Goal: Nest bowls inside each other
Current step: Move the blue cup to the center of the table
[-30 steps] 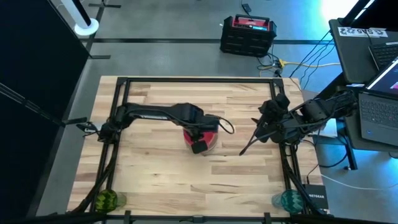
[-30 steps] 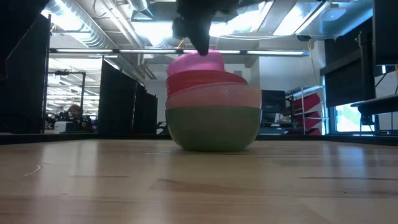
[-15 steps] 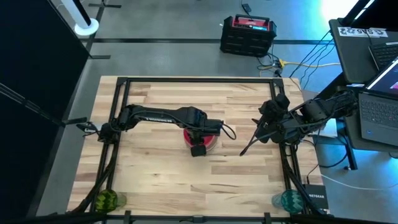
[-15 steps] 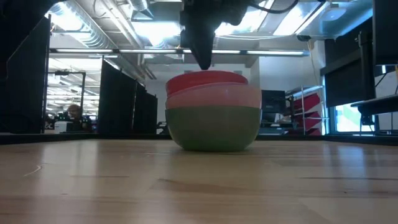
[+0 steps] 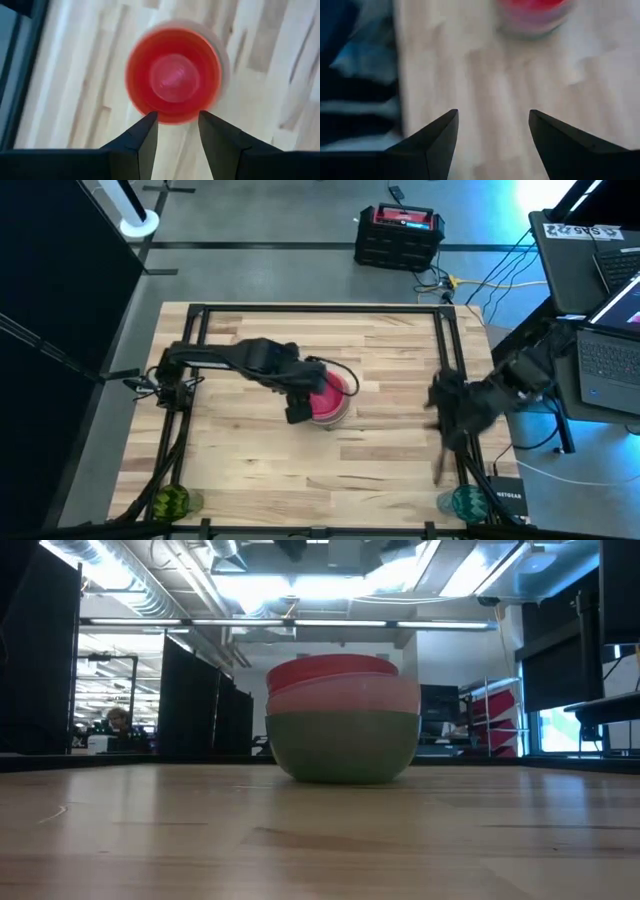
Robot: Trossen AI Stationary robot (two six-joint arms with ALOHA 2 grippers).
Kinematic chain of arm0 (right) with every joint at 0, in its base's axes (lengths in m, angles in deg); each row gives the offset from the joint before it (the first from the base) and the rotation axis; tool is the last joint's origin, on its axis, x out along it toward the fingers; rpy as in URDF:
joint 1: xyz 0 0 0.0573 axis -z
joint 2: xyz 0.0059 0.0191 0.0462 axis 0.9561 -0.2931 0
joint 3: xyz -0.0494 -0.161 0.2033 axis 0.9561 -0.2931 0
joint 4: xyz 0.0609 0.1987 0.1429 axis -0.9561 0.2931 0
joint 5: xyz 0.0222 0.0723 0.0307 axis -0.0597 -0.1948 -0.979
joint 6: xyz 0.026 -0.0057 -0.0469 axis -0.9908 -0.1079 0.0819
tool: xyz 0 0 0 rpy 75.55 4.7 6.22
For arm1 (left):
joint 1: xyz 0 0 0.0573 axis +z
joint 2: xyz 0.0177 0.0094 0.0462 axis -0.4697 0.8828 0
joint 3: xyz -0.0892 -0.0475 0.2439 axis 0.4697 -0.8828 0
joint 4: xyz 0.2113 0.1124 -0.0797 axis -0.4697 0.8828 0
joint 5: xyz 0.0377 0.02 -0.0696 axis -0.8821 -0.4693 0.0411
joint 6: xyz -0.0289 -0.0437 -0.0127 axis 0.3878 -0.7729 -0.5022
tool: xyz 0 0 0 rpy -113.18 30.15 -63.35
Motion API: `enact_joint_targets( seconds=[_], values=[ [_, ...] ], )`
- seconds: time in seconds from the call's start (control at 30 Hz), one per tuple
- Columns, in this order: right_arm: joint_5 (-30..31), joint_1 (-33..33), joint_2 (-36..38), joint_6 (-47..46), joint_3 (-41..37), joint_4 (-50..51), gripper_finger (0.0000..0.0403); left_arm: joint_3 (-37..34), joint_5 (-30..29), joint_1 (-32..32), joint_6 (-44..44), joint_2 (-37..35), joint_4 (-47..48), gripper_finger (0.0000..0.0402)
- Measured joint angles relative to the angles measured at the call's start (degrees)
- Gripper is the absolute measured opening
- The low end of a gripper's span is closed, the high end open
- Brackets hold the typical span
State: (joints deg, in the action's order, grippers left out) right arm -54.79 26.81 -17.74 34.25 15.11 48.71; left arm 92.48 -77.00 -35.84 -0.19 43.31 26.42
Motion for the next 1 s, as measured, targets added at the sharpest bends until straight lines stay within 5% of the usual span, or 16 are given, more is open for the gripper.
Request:
enact_joint_targets(
  seconds=[0.13, 0.4, 1.0],
  values=[
    [-3.6, -10.9, -4.1, -8.6, 0.0, 0.3, 0.023, 0.0, -0.3, 0.0, -0.4, -1.3, 0.1, 0.0129],
    [-9.8, -22.8, -11.2, -19.1, -0.1, 3.6, 0.023, -0.6, -0.2, 0.1, 2.8, -0.7, -0.7, 0.0129],
    [-14.7, -24.4, -10.6, -19.7, -16.7, -13.7, 0.023, -0.7, -0.2, -0.5, 3.2, -0.7, -0.2, 0.0129]
  ],
)
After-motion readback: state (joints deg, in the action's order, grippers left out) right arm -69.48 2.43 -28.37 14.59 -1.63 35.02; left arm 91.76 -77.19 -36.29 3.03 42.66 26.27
